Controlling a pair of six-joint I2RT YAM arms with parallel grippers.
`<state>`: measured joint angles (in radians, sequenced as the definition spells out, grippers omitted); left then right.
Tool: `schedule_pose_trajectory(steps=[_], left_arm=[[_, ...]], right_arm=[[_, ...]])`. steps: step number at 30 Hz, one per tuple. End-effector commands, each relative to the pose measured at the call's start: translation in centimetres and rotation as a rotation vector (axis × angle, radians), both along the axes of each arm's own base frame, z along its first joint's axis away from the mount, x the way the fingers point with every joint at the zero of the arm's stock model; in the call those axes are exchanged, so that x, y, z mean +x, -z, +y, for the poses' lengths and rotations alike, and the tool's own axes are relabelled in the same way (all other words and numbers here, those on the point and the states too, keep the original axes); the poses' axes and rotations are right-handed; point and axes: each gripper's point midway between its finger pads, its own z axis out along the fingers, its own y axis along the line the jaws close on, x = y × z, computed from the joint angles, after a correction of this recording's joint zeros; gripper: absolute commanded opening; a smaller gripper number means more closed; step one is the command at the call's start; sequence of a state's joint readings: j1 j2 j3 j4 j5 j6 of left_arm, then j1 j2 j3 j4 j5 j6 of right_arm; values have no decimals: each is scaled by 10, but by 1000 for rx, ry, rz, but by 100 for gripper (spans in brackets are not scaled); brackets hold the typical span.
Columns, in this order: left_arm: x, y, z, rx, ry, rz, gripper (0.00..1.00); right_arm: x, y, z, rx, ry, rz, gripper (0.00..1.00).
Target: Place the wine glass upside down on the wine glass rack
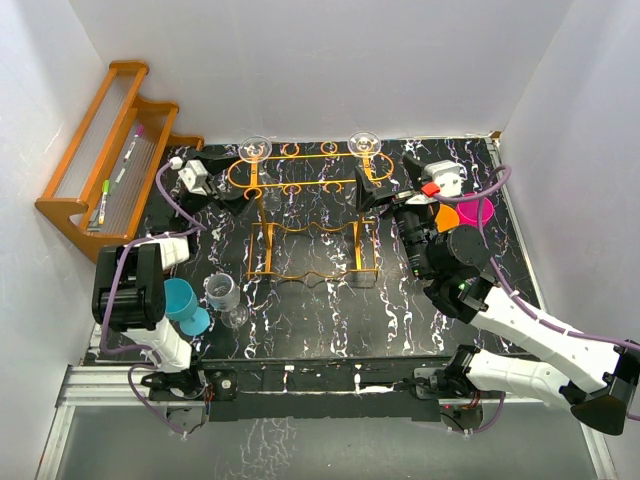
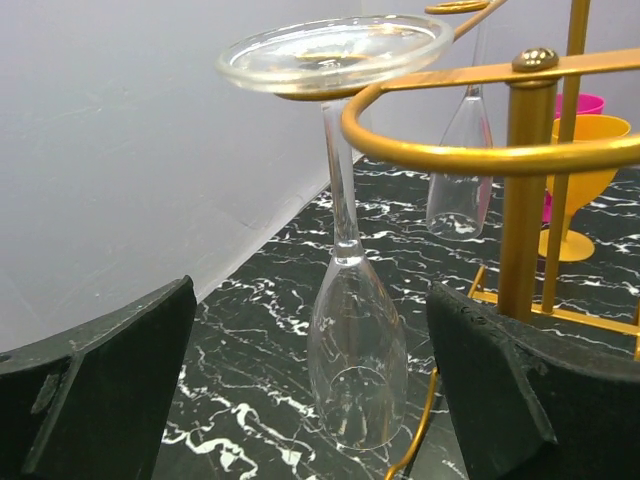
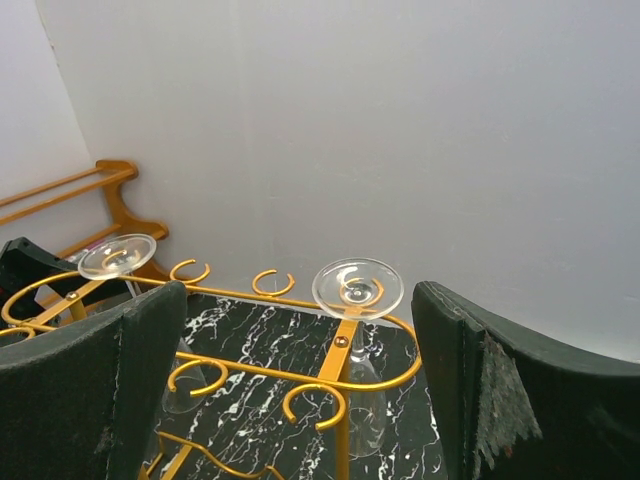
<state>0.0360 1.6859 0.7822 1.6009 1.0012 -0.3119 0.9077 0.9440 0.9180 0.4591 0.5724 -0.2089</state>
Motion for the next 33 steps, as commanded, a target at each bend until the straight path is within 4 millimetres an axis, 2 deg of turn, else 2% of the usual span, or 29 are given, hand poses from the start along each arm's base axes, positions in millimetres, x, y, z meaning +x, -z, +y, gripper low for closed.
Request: schedule_pose_trajectory(steps=[1, 7, 11, 14, 17, 19, 21, 25, 27, 30, 31, 33], left_arm=[[-14, -36, 12, 47, -54, -204, 97], [-9, -25, 24, 87, -118, -137, 97], [3, -21, 47, 61, -227, -22, 97], [8, -23, 69, 28, -308, 84, 97], [11, -31, 88, -6, -378, 202, 97], [11, -38, 94, -15, -425, 300, 97], [10, -45, 100, -13, -466, 385, 97], [-3, -51, 113, 35, -561, 556, 97], [-12, -56, 120, 86, -610, 640, 97], [-33, -45, 136, 181, -702, 808, 97], [-46, -37, 140, 235, -722, 879, 97], [-63, -35, 149, 319, -757, 946, 97]], right_arm=[[-5, -16, -7, 49, -2, -59, 99], [-8, -17, -8, 56, -10, -84, 99], [-10, -17, -8, 51, -17, -97, 99], [-10, -18, -5, 40, -32, -92, 99], [-5, -15, 6, -6, -58, -2, 99], [-4, -11, 10, -34, -72, 60, 99], [-5, -9, 4, -33, -61, 93, 99], [-15, -9, -16, 2, -35, 108, 99], [-16, -1, -22, -6, -14, 156, 99], [-9, 15, -36, -11, 90, 270, 99], [-7, 21, -40, -19, 125, 313, 99], [-8, 29, -48, -9, 166, 366, 99]])
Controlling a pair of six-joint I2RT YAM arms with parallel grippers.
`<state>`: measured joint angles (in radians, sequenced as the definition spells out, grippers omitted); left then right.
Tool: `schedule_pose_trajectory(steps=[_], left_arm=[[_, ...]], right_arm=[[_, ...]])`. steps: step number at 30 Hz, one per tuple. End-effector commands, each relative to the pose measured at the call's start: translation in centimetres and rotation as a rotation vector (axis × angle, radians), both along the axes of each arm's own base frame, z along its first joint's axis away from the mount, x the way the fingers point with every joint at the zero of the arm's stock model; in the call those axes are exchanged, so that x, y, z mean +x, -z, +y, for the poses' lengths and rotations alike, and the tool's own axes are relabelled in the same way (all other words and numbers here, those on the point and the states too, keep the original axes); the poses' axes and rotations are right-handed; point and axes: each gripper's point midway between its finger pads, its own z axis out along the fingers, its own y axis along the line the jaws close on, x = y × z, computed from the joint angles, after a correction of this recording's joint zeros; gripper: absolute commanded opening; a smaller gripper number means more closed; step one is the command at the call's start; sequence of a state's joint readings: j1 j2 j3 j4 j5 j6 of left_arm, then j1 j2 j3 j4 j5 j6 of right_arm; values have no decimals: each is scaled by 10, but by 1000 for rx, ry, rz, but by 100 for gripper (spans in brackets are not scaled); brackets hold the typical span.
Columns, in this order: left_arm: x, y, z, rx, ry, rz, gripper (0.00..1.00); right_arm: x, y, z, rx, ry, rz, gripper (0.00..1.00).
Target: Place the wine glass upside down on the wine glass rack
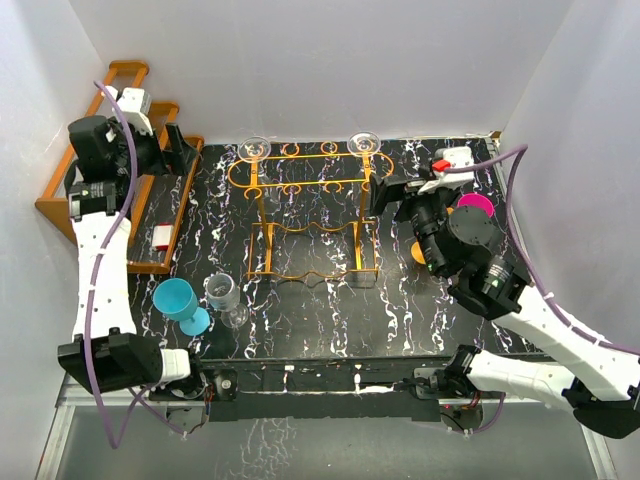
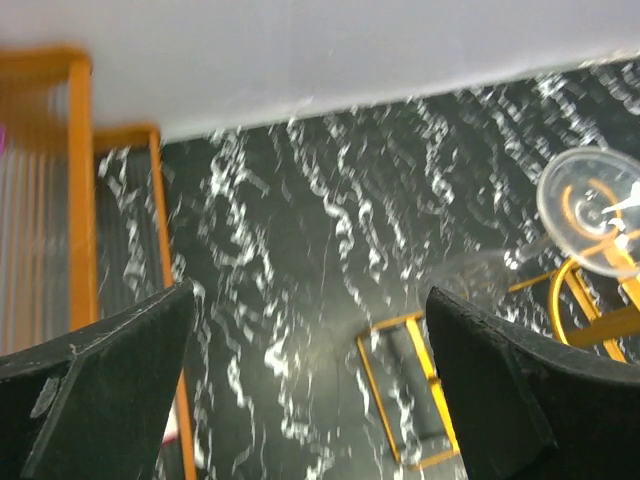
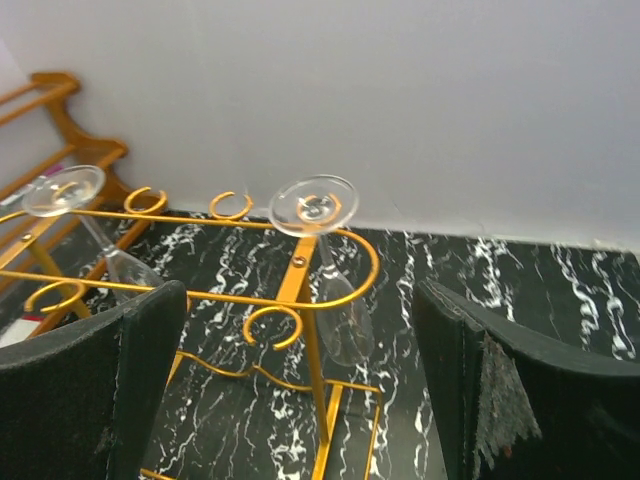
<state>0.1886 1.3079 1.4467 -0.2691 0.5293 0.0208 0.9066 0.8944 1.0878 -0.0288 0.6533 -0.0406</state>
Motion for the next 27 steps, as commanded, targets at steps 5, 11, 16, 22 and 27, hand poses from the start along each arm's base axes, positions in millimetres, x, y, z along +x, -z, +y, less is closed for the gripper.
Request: schedule_pose_trajectory(steps=[5, 11, 16, 22, 27], left_arm=[[-119, 84, 18, 170, 27, 795, 97], [-157, 88, 34, 310, 9, 845, 97], [-186, 104, 55, 434, -52, 908, 89], [-209, 99, 62, 518, -58, 864, 42], [-232, 122, 55, 537, 13, 903, 41]], right_arm=[[-13, 37, -23, 44, 61, 202, 99], [-41, 88, 1, 25, -140, 361, 99], [-57, 107, 18, 44, -275, 387, 99], [-55, 132, 36, 6, -326, 441, 99], [-54, 141, 45, -34, -351, 454, 99]])
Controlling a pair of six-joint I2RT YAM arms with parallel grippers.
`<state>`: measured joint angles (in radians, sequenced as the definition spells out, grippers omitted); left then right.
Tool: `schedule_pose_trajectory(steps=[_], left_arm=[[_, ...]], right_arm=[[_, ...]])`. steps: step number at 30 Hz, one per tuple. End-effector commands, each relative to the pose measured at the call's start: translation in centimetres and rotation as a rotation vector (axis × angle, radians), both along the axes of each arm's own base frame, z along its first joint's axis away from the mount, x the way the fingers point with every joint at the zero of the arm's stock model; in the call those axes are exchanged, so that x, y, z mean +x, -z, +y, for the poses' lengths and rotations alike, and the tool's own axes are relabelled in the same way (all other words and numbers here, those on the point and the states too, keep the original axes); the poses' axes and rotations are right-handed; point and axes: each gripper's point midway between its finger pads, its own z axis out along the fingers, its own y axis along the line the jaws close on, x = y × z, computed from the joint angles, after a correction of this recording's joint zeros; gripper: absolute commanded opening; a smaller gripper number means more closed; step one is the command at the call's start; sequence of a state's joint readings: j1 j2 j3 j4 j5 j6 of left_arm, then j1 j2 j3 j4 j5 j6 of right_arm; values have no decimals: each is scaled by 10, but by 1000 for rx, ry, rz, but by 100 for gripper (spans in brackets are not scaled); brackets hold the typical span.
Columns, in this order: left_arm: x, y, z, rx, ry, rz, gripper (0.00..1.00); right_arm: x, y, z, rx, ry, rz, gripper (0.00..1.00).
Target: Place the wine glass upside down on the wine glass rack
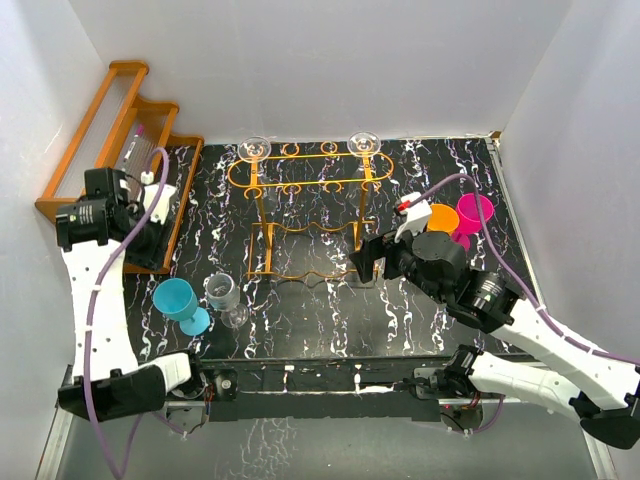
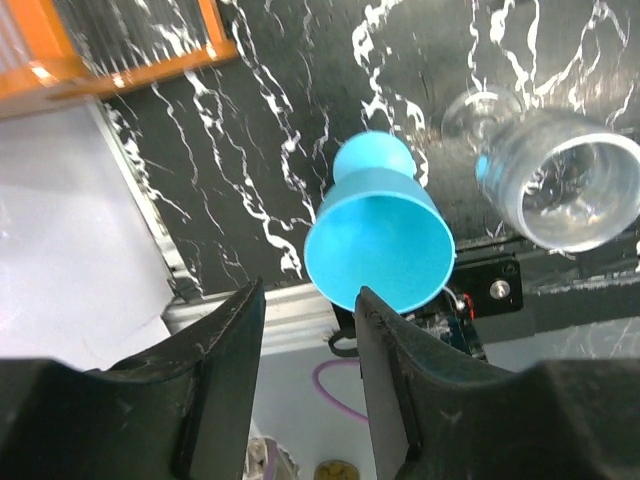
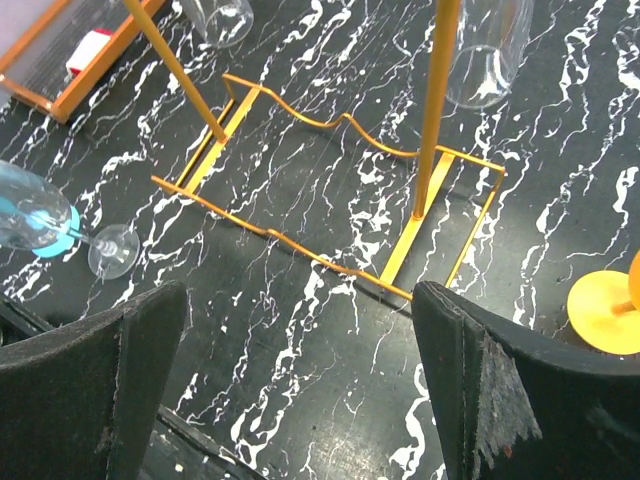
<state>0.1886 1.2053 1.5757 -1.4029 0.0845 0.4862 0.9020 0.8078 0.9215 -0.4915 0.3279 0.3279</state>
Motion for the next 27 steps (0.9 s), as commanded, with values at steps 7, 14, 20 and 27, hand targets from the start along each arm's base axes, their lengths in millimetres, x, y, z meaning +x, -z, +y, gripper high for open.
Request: schedule_pose_trajectory(steps=[7, 14, 20, 27], left_arm=[[-31, 54, -24, -127, 130, 194, 46], [-15, 82, -19, -126, 124, 221, 47], [-2, 94, -14, -108, 112, 206, 45], [0, 86, -19, -132, 126, 179, 43]], right_arm=[[-1, -12, 15, 65, -60, -38, 99], [-4, -10, 12, 90, -50, -27, 98], [-5, -11, 8, 88, -43, -25, 98], [-5, -11, 5, 92, -27, -27, 98]])
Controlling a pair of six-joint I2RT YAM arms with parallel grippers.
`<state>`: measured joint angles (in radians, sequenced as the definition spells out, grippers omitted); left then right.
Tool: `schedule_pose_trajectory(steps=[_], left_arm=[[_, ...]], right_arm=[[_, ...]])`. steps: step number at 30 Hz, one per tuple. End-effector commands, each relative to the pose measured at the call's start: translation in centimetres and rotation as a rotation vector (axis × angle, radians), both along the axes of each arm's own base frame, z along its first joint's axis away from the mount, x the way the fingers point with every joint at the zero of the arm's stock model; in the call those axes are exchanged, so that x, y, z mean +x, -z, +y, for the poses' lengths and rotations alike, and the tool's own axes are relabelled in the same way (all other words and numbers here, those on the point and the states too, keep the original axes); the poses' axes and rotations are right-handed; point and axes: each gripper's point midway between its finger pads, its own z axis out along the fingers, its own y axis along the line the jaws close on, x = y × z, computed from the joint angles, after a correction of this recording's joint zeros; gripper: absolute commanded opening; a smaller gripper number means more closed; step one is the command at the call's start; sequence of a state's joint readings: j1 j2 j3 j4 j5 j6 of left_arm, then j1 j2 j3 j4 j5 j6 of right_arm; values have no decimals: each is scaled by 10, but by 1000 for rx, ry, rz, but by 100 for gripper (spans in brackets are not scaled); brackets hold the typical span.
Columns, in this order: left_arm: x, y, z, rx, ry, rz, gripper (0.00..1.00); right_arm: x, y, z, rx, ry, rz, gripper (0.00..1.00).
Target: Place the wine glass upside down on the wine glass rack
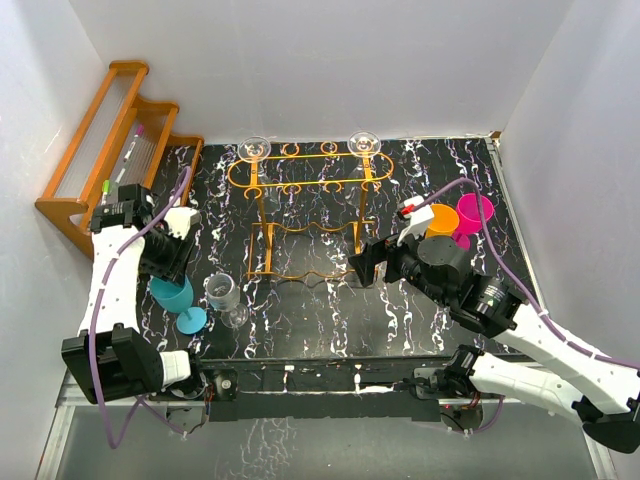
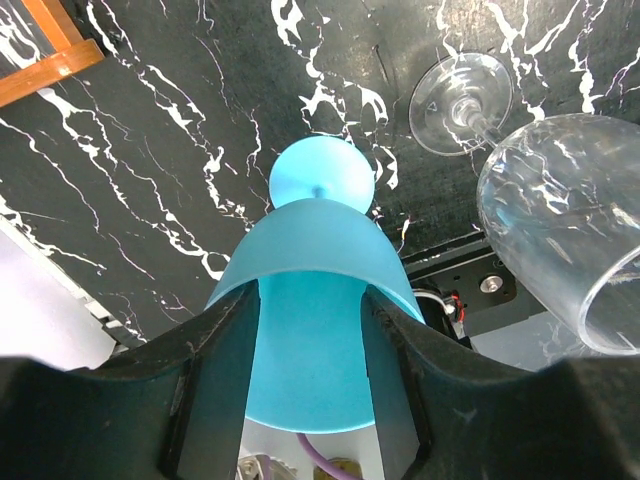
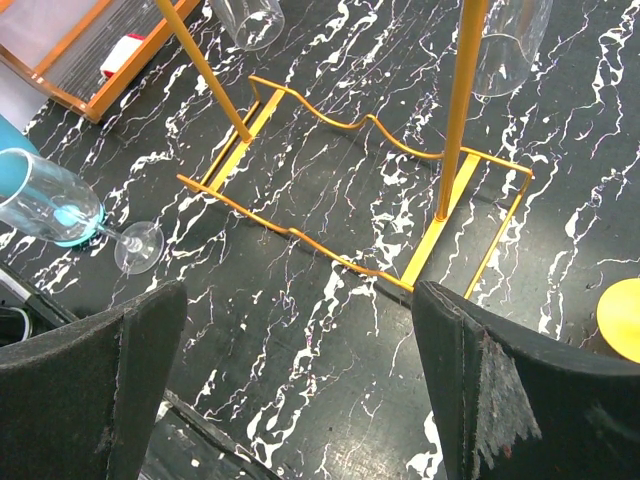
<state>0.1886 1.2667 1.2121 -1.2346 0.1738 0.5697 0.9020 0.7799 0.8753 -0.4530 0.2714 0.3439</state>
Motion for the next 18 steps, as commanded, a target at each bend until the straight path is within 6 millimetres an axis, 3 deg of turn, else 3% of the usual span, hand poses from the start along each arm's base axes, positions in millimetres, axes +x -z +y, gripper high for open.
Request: schedule_pose_trajectory(steps=[1, 10, 18], left_arm=[[3, -21, -7, -38, 19, -52, 43], [-4, -39, -17, -77, 46, -85, 49], [0, -38, -1, 12, 49, -100, 54]], right_arm=[[3, -17, -2, 52, 24, -34, 98], [4, -13, 4, 60, 13, -24, 98], [3, -12, 4, 76, 15, -21, 98]])
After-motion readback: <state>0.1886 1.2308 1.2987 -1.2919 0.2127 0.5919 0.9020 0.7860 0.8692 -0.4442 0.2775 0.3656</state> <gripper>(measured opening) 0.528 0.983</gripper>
